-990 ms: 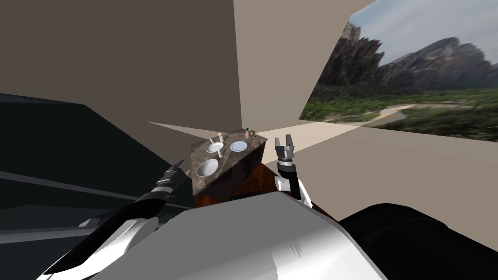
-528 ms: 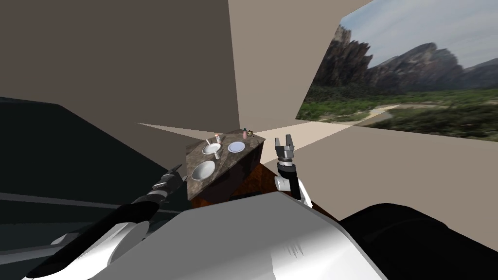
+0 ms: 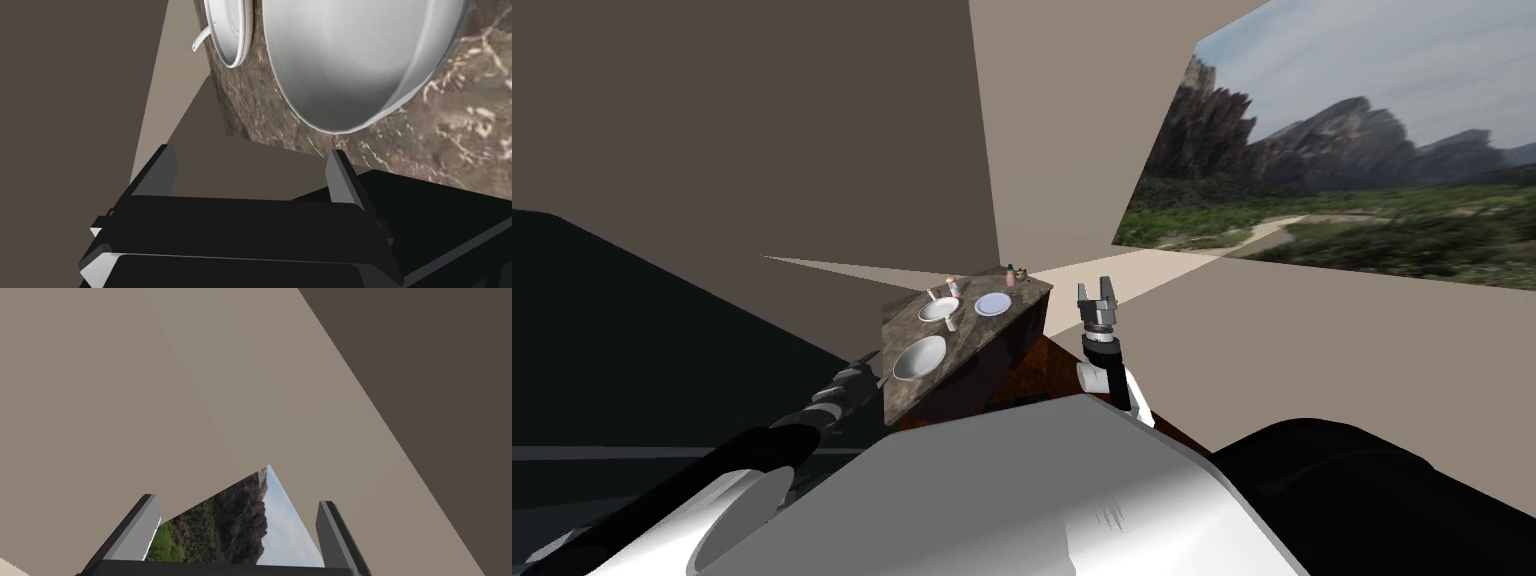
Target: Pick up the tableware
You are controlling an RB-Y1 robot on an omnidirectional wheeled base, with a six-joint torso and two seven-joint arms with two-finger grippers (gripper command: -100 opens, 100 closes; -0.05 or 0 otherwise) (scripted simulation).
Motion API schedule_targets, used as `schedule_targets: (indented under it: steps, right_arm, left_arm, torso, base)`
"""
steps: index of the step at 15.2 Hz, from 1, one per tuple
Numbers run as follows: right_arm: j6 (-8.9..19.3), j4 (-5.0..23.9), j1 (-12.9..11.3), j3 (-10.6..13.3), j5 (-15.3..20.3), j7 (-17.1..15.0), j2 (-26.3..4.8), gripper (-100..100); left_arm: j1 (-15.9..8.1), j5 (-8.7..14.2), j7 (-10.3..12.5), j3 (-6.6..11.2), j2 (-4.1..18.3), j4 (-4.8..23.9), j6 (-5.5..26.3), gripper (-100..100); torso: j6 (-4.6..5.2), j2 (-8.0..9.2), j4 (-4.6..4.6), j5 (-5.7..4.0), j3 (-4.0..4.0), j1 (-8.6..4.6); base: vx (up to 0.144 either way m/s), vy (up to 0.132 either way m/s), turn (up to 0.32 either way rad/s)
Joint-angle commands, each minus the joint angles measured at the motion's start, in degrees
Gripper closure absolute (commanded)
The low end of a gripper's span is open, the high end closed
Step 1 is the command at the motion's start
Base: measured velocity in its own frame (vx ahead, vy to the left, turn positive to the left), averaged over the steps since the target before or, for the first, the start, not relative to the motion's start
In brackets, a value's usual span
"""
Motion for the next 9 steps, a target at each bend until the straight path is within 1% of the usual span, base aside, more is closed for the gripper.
schedule_targets:
  steps: [1,2,3,5,6,8,9]
  right_arm:
    - [0.0,0.0,0.0,0.0,0.0,0.0,0.0,0]
    - [0.0,0.0,0.0,0.0,0.0,0.0,0.0,0]
    - [0.0,0.0,0.0,0.0,0.0,0.0,0.0,0]
    - [0.0,0.0,0.0,0.0,0.0,0.0,0.0,0]
    - [0.0,0.0,0.0,0.0,0.0,0.0,0.0,0]
    - [0.0,0.0,0.0,0.0,0.0,0.0,0.0,0]
    - [0.0,0.0,0.01,0.0,0.0,0.0,0.0,0]
  left_arm:
    - [0.35,1.0,-0.23,0.87,0.21,0.13,2.86,-100]
    - [0.35,1.0,-0.23,0.87,0.21,0.13,3.42,-100]
    - [1.02,2.73,-0.54,2.28,0.76,0.41,5.19,-100]
    - [1.02,2.73,-0.54,2.28,0.76,0.41,6.93,-100]
    - [1.67,4.44,-0.85,3.65,1.26,0.67,8.35,-100]
    - [1.67,4.44,-0.85,3.65,1.26,0.67,10.38,-100]
    - [2.3,6.12,-1.16,5.0,1.73,0.93,11.85,-100]
  torso:
    - [0.0,0.0,0.0,0.0,0.0,0.0]
    - [0.0,-0.01,0.0,0.0,-0.01,-0.01]
    - [-0.01,-0.01,0.0,0.01,-0.01,0.0]
    - [-0.01,-0.05,-0.01,0.0,-0.03,-0.02]
    - [-0.01,-0.04,-0.01,0.01,-0.02,-0.01]
    - [0.0,-0.05,-0.01,0.0,-0.03,-0.04]
    - [-0.02,-0.05,-0.01,0.0,-0.03,-0.02]
  base:
    - [0.021,-0.023,-0.109]
    - [0.017,-0.016,-0.043]
    - [0.028,-0.023,-0.11]
    - [0.028,-0.021,-0.073]
    - [0.025,-0.027,-0.105]
    - [0.028,-0.024,-0.076]
    - [0.033,-0.025,-0.095]
